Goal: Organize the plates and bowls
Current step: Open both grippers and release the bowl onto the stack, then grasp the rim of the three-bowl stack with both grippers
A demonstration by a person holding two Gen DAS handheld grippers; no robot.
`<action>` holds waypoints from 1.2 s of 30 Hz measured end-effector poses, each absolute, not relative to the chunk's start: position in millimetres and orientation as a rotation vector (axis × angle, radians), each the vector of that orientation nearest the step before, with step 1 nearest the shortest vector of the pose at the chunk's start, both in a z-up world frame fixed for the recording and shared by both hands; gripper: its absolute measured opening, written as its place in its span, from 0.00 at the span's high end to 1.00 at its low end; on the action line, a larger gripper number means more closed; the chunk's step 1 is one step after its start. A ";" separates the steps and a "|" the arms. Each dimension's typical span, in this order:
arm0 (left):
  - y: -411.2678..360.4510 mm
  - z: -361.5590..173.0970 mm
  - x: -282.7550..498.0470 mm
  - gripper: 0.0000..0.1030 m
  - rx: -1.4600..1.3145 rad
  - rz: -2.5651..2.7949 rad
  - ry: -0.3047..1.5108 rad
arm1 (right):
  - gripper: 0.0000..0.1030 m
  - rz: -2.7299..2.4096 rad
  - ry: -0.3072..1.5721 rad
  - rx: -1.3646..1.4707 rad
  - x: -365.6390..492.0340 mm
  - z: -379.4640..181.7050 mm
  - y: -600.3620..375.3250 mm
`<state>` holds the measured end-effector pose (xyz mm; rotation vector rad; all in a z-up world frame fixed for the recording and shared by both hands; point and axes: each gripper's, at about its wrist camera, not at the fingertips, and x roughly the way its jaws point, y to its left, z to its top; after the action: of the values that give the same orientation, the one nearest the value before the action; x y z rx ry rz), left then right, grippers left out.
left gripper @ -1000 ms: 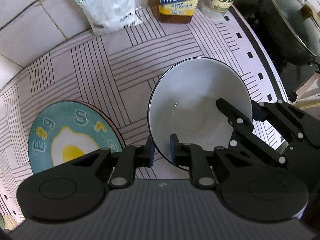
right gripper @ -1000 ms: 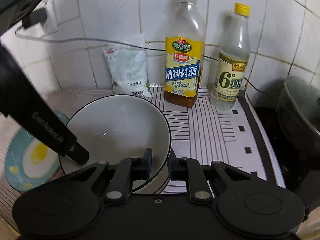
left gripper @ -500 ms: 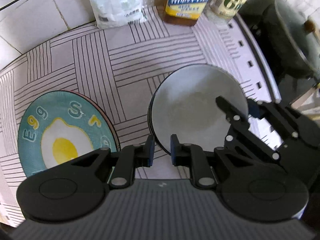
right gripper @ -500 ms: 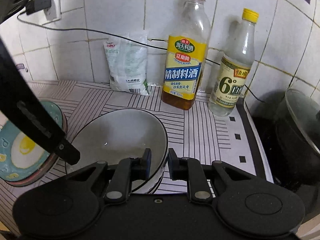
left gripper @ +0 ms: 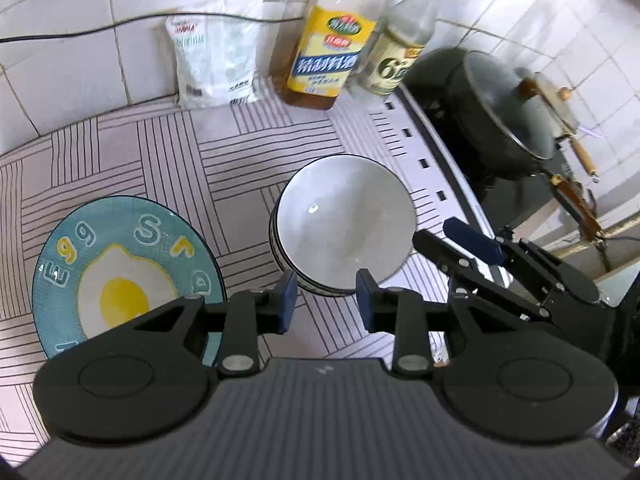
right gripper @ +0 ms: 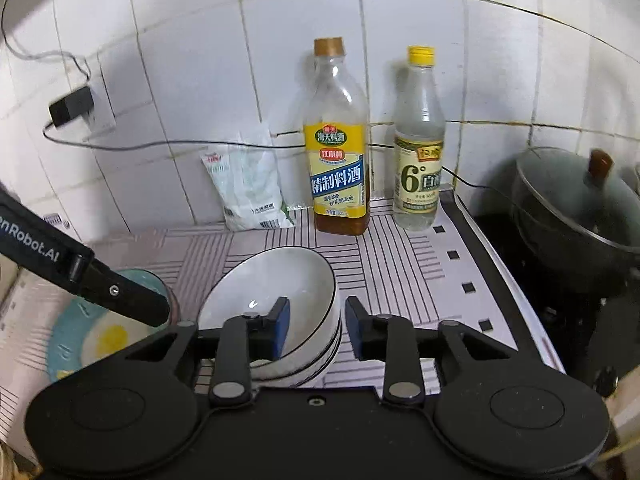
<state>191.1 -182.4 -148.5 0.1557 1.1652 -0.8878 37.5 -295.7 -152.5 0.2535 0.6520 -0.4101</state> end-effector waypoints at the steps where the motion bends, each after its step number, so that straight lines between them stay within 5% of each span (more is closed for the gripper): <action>1: -178.1 -147.4 187.5 0.68 0.151 -0.902 1.147 | 0.61 -0.417 0.642 0.260 32.9 -152.6 -292.0; 7: -157.0 -153.8 175.6 0.63 0.094 -0.944 1.097 | 0.55 -0.441 0.651 0.269 12.1 -163.7 -269.3; 18: -162.0 -191.6 178.8 0.48 -0.048 -0.866 1.095 | 0.17 -0.354 0.720 0.173 24.7 -223.0 -267.4; 26: -200.3 -234.2 199.4 0.44 -0.044 -0.734 1.205 | 0.13 -0.283 0.722 0.133 59.9 -268.7 -288.2; 36: -225.3 -240.4 218.0 0.51 0.007 -0.692 1.208 | 0.12 -0.128 0.698 0.059 88.5 -279.9 -296.2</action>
<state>218.0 -225.3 -240.4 0.0066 1.2083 -0.6925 88.5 -296.2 -279.9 0.0586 0.6981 -0.1284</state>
